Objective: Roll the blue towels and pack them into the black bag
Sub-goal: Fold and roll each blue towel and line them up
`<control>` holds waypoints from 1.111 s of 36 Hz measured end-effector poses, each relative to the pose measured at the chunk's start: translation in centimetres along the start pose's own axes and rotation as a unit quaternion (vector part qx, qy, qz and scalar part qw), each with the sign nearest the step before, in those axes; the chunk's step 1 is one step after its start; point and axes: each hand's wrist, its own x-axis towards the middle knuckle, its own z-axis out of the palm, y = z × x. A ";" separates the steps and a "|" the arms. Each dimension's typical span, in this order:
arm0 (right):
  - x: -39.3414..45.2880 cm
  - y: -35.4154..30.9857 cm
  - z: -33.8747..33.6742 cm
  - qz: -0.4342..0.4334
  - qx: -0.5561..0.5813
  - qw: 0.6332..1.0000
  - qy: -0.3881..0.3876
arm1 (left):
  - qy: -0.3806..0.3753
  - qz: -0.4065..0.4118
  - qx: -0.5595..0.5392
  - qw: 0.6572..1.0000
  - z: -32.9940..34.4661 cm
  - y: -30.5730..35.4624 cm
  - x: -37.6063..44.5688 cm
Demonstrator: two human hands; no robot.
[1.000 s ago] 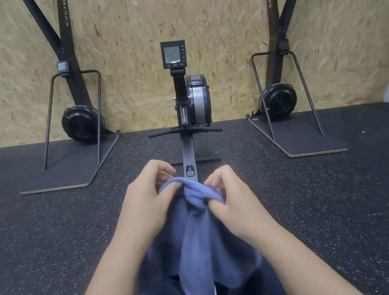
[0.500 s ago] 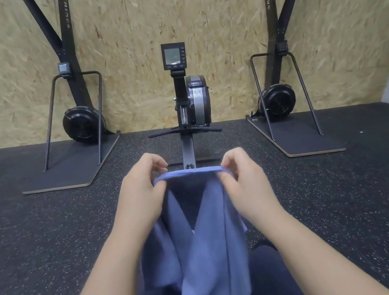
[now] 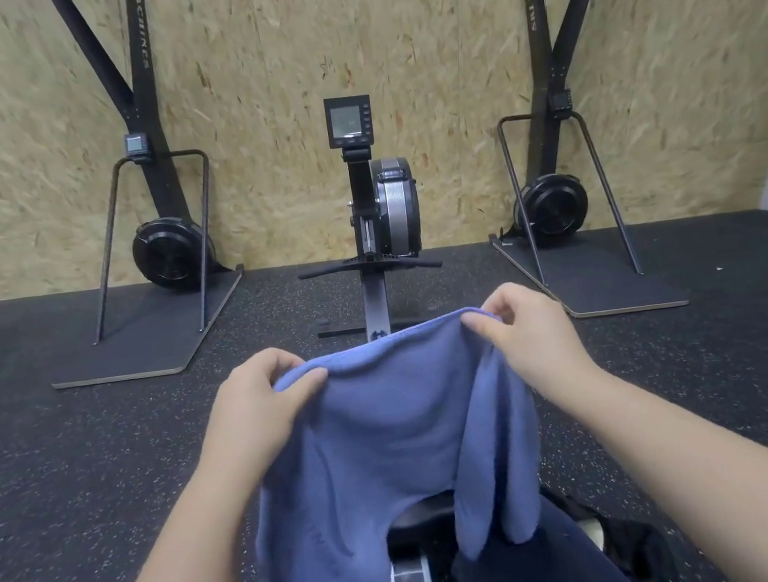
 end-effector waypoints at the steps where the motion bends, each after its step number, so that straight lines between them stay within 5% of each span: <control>1: -0.2 -0.2 0.1 -0.003 -0.016 1.000 -0.013 | -0.007 0.003 -0.009 1.000 0.1 0.3 0.0; 13: -1.5 -4.7 0.8 -0.024 0.093 0.993 -0.063 | -0.076 0.102 -0.113 0.985 1.2 6.5 -2.1; 29: -4.5 -7.1 1.2 -0.079 0.277 0.954 -0.088 | -0.020 0.118 -0.156 0.980 1.1 8.6 -3.4; 40: -5.5 -3.2 2.2 -0.114 0.132 0.984 -0.027 | 0.002 0.131 -0.211 0.969 0.8 7.1 -2.7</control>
